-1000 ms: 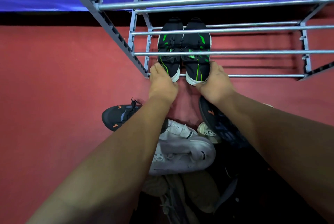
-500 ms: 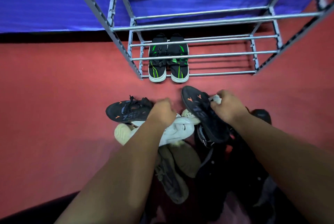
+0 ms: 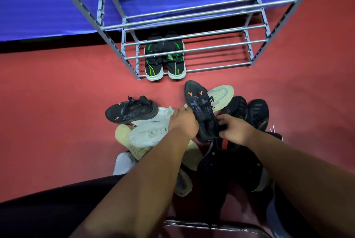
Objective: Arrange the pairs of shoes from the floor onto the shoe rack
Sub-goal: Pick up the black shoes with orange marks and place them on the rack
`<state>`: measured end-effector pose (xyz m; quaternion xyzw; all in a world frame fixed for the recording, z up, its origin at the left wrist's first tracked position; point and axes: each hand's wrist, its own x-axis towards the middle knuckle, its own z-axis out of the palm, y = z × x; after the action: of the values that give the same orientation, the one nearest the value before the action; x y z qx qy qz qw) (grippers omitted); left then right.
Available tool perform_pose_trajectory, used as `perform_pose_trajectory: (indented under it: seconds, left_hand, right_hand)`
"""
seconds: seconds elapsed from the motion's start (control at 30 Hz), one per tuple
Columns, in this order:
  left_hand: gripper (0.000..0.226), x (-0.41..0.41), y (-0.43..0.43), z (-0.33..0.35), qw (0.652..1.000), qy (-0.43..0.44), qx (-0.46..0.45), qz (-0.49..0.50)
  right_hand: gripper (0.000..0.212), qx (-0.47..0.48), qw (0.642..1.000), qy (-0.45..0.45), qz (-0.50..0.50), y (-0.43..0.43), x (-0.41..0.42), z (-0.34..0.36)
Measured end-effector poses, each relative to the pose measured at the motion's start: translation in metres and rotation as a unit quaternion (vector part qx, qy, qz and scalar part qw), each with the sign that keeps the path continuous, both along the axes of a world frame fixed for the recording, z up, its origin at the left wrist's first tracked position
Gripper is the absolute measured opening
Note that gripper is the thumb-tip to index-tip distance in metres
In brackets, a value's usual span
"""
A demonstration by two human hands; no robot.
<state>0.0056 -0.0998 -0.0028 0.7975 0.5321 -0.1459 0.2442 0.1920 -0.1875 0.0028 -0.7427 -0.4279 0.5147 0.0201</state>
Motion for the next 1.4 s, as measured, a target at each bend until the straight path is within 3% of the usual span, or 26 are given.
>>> perform_pose_trajectory:
  seconds: [0.13, 0.27, 0.37, 0.5, 0.63, 0.73, 0.83, 0.97, 1.07, 1.2, 1.27, 1.33, 1.4]
  left_hand:
    - [0.045, 0.023, 0.011, -0.004, 0.999, 0.014, -0.009, 0.045]
    - [0.071, 0.045, 0.012, -0.014, 0.997, 0.041, -0.009, 0.068]
    - [0.060, 0.044, 0.016, -0.018, 0.994, -0.003, 0.001, 0.110]
    - [0.031, 0.019, 0.039, -0.017, 0.986, -0.074, 0.049, 0.139]
    - [0.034, -0.024, 0.074, -0.013, 0.963, -0.080, 0.053, 0.253]
    - [0.049, -0.066, 0.095, -0.019, 0.927, -0.033, 0.070, 0.367]
    - [0.060, -0.097, 0.103, -0.029, 0.881, 0.012, 0.091, 0.463]
    - [0.099, -0.119, 0.127, -0.045, 0.808, 0.041, 0.007, 0.588]
    - [0.117, -0.126, 0.153, -0.058, 0.851, 0.099, -0.123, 0.501]
    - [0.145, -0.139, 0.190, -0.114, 0.847, 0.144, -0.220, 0.463]
    - [0.135, -0.165, 0.224, -0.212, 0.859, 0.141, -0.240, 0.430]
    - [0.118, -0.168, 0.223, -0.227, 0.868, 0.117, -0.248, 0.413]
    - [0.110, -0.149, 0.198, -0.152, 0.872, 0.100, -0.263, 0.400]
  right_hand:
    - [0.037, 0.016, 0.999, -0.029, -0.007, 0.001, 0.018, -0.004]
    - [0.024, 0.049, 0.990, -0.119, -0.049, -0.006, 0.035, -0.013]
    - [0.015, 0.097, 0.987, -0.114, -0.054, -0.006, 0.030, -0.026]
    - [0.036, 0.182, 0.974, -0.121, -0.058, 0.018, 0.001, -0.031]
    - [0.079, 0.088, 0.990, -0.054, -0.092, 0.048, -0.031, -0.030]
    - [0.099, 0.024, 0.995, -0.090, -0.027, 0.058, -0.055, -0.039]
    - [0.108, 0.014, 0.989, -0.144, -0.026, 0.068, -0.068, -0.048]
    - [0.112, -0.011, 0.986, -0.163, -0.044, 0.085, -0.071, -0.058]
    - [0.114, -0.004, 0.983, -0.176, -0.045, 0.089, -0.073, -0.065]
    - [0.113, 0.030, 0.982, -0.184, -0.042, 0.085, -0.071, -0.070]
    - [0.109, 0.042, 0.981, -0.183, -0.043, 0.086, -0.069, -0.068]
    - [0.102, 0.045, 0.981, -0.181, -0.046, 0.087, -0.066, -0.063]
    - [0.096, 0.034, 0.983, -0.175, -0.040, 0.090, -0.064, -0.056]
